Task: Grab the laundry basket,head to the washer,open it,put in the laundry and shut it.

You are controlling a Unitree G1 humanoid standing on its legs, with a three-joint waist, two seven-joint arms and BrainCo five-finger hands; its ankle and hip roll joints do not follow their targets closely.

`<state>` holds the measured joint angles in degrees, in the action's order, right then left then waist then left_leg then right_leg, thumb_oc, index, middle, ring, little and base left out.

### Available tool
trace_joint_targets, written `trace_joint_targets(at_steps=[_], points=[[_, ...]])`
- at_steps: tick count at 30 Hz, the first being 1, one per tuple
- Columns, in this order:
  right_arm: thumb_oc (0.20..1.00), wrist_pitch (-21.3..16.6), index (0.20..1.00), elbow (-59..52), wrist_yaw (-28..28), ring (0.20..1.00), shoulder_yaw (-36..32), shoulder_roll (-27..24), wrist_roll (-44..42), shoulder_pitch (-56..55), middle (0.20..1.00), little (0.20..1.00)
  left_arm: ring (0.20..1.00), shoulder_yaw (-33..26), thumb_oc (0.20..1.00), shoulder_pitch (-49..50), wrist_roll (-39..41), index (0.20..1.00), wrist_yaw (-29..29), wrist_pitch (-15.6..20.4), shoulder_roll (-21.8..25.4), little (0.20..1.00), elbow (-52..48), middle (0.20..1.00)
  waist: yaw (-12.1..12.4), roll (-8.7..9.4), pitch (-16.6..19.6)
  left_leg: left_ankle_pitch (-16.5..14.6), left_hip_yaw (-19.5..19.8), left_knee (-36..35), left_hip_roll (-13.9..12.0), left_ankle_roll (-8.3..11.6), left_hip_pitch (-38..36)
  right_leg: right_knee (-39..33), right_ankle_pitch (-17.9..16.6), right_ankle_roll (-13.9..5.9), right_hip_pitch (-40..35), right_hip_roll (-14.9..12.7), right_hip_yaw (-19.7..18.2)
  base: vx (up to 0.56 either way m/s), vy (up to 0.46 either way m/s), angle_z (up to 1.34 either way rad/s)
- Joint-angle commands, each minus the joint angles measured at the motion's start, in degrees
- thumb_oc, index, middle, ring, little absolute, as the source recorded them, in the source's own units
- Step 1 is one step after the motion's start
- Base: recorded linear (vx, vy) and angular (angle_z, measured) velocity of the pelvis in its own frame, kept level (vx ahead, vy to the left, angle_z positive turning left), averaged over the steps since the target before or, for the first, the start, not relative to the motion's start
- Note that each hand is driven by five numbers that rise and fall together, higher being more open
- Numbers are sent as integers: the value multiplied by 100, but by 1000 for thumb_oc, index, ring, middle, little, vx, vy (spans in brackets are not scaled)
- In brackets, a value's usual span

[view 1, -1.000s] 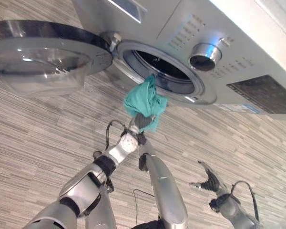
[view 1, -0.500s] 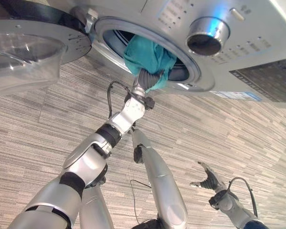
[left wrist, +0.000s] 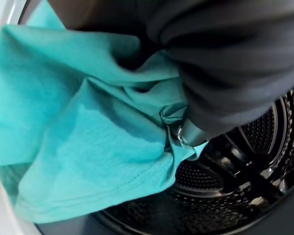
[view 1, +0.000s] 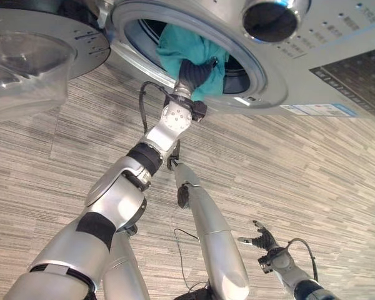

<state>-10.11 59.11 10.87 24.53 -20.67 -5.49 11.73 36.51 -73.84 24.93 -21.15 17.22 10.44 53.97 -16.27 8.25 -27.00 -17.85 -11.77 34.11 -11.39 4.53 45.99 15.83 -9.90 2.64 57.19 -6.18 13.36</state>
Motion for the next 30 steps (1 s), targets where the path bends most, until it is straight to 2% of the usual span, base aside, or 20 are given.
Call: trace_joint_targets(at_steps=[1,6,14,16,19,20,21,26,30], points=[[1000,68,1000,255,47,1000,139,-319,-351,-240,1000,1000,200,-507,200,-103,297,200,136,543,-421,200,-135,200,-227,-393,349,185,149,-30,-227,-235,157,1055,983,-687,139,-171,-292,0,0,0],[1000,84,1000,348,69,1000,172,-302,-377,-145,1000,1000,200,-639,200,-186,587,200,157,601,-451,200,-100,200,-256,-442,340,190,93,-136,-172,-245,75,983,968,-680,132,-151,-334,0,-1,-1],[1000,12,1000,-60,103,1000,120,-400,-398,-293,1000,1000,200,-947,200,-610,1024,200,71,660,-248,200,80,200,-371,-407,329,113,54,-9,-209,-247,189,1066,1032,-656,270,-92,-392,1,-6,-3],[1000,-71,1000,-410,68,1000,35,-505,-460,-425,1000,1000,200,-1130,200,-1071,1335,200,22,677,154,200,305,200,-465,-373,330,14,33,205,-278,-244,325,1204,1099,-646,416,-47,-421,0,0,0],[1000,-115,1000,-642,14,1000,-48,-586,-551,-478,1000,1000,200,-1205,200,-1397,1628,200,57,681,477,200,440,200,-526,-374,340,-47,40,408,-348,-228,486,1339,1150,-632,547,-20,-440,27,-26,-13],[1000,-172,1000,-831,-34,1000,-190,-658,-668,-546,1000,1000,200,-1229,200,-1866,2066,200,123,702,849,200,558,200,-598,-392,356,-152,30,688,-436,-246,642,1580,1251,-611,698,25,-451,69,-51,-25],[1000,-185,1000,-919,-45,1000,-243,-673,-700,-583,1000,1000,200,-1259,200,-2031,2297,200,159,741,971,200,570,200,-611,-426,361,-216,38,815,-463,-258,722,1677,1306,-596,778,47,-462,73,-54,-22],[1000,-184,1000,-1184,-95,1000,-443,-846,-793,-719,1000,1000,200,-1387,200,-2532,3021,200,132,898,1226,200,465,200,-656,-462,369,-392,-26,1234,-565,-300,879,2030,1474,-547,975,106,-460,55,-34,-7],[1000,-210,1000,-1549,-232,1000,-630,-1037,-975,-889,1000,1000,200,-1257,200,-2967,3350,200,165,964,1503,200,471,200,-705,-473,421,-569,-63,1629,-664,-303,1070,2278,1572,-520,1158,170,-443,53,-25,-3]])
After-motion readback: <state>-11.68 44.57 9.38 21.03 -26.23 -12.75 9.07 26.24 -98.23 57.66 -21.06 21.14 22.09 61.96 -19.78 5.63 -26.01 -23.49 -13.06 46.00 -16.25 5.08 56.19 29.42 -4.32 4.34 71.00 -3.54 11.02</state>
